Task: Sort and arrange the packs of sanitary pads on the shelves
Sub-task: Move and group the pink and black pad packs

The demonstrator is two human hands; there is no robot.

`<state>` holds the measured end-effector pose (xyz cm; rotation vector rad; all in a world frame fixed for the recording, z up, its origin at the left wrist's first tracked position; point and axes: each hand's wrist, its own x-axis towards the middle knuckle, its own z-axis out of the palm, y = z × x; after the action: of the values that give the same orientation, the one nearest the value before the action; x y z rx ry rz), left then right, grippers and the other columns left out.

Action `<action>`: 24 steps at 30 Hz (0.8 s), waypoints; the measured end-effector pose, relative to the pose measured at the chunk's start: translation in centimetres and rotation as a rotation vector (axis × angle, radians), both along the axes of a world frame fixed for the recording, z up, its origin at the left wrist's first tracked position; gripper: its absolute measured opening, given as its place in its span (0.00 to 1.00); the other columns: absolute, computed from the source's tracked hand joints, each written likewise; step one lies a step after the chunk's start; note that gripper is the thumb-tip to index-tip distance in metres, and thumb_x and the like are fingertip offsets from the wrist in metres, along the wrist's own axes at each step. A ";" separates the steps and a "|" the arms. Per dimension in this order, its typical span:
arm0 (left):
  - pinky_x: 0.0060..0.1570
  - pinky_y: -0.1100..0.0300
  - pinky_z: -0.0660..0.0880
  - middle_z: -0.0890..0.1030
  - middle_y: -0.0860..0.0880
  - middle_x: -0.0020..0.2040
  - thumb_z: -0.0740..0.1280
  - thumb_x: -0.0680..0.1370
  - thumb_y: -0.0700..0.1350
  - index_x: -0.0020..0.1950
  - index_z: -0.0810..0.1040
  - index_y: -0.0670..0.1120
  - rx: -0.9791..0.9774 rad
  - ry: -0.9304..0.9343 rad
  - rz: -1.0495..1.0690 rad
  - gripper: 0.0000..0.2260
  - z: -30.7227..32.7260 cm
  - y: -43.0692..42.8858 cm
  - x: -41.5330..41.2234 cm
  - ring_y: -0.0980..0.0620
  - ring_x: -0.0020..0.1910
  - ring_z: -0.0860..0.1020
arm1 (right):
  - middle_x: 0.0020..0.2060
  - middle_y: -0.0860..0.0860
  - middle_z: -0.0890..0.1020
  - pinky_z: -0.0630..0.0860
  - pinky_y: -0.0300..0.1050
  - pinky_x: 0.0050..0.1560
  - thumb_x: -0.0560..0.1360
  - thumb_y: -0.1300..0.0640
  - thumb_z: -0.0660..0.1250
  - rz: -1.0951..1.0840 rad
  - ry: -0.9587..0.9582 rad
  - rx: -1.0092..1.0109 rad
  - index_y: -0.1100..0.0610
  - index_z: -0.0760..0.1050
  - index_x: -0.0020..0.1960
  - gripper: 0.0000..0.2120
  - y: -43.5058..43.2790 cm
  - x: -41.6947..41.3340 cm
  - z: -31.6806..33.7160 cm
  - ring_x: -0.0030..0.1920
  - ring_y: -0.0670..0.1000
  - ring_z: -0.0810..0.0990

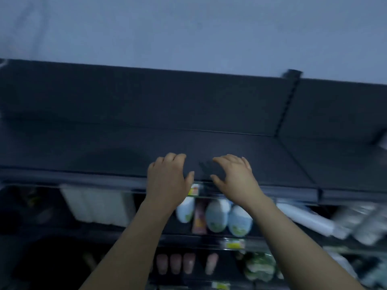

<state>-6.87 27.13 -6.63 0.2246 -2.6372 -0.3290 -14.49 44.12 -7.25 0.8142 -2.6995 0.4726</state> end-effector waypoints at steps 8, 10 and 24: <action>0.58 0.53 0.67 0.76 0.50 0.62 0.62 0.78 0.57 0.67 0.71 0.50 0.032 -0.014 -0.337 0.20 -0.2 20.0 -6.2 0.45 0.60 0.73 | 0.64 0.48 0.75 0.52 0.54 0.73 0.76 0.50 0.64 -0.371 0.017 0.055 0.50 0.71 0.68 0.20 21.8 0.1 -0.3 0.71 0.52 0.65; 0.57 0.53 0.67 0.76 0.49 0.62 0.62 0.78 0.56 0.67 0.71 0.50 0.037 -0.008 -0.417 0.19 -0.1 24.2 -7.2 0.45 0.59 0.73 | 0.64 0.48 0.75 0.54 0.54 0.73 0.77 0.50 0.64 -0.464 0.008 0.063 0.51 0.72 0.68 0.20 26.3 0.5 -0.2 0.70 0.53 0.66; 0.58 0.52 0.67 0.76 0.49 0.61 0.61 0.79 0.57 0.66 0.72 0.49 -0.064 -0.044 -0.775 0.19 2.5 45.7 -17.6 0.45 0.60 0.72 | 0.62 0.50 0.77 0.60 0.53 0.69 0.76 0.48 0.65 -0.887 0.014 0.078 0.50 0.72 0.68 0.22 46.9 -2.4 0.9 0.68 0.54 0.69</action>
<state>-24.45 72.82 -4.13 -0.8377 -2.6628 -0.4814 -16.88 90.99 -6.31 -0.3936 -2.7208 0.1402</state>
